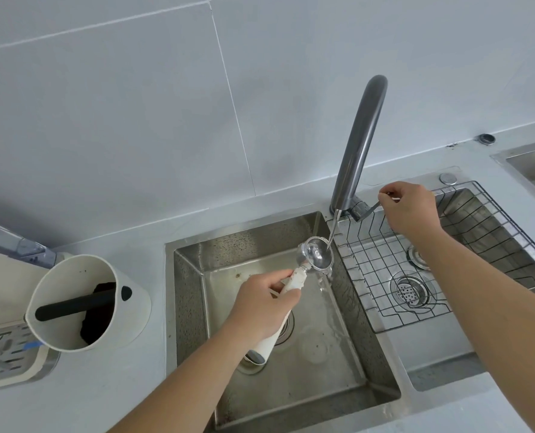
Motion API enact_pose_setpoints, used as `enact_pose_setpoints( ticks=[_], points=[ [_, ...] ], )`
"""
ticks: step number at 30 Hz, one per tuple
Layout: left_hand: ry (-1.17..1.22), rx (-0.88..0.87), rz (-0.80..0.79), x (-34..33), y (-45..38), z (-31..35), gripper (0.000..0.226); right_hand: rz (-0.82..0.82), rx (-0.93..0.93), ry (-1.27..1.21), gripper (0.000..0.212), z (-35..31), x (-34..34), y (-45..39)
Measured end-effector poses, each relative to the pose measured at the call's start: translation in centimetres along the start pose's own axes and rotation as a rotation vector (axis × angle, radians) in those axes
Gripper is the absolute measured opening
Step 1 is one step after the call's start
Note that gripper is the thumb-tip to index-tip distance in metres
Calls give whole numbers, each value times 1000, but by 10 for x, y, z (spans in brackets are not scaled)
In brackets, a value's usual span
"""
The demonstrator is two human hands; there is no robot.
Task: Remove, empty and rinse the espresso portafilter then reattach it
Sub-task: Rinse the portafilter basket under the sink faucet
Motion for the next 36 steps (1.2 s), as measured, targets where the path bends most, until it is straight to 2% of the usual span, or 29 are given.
enact_pose_setpoints(
  ticks=[9, 13, 22, 27, 32, 36],
  points=[
    [70, -76, 78, -2, -1, -9, 43, -4, -6, 13, 22, 1, -1, -2],
    [163, -103, 48, -8, -2, -4, 41, -5, -7, 17, 21, 2, -1, -2],
    [523, 24, -36, -30, -2, 9, 37, 0, -8, 6, 20, 4, -2, -3],
    [730, 174, -111, -35, 2, 17, 24, 7, -6, -12, 21, 5, -3, -3],
    [794, 240, -204, -38, 3, 18, 18, 4, -10, 4, 21, 5, -2, -3],
    [704, 284, -254, -35, 3, 10, 17, 3, -15, -7, 20, 5, -3, -3]
  ],
)
Point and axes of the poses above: each hand's wrist, its own y-axis away from the middle knuckle, its own x-axis out of the back of the hand, z = x × y, the point moved 5 cm from there along -y, towards the middle knuckle, and after that the axes turned 4 degrees about -x, right-handed, at the moved point
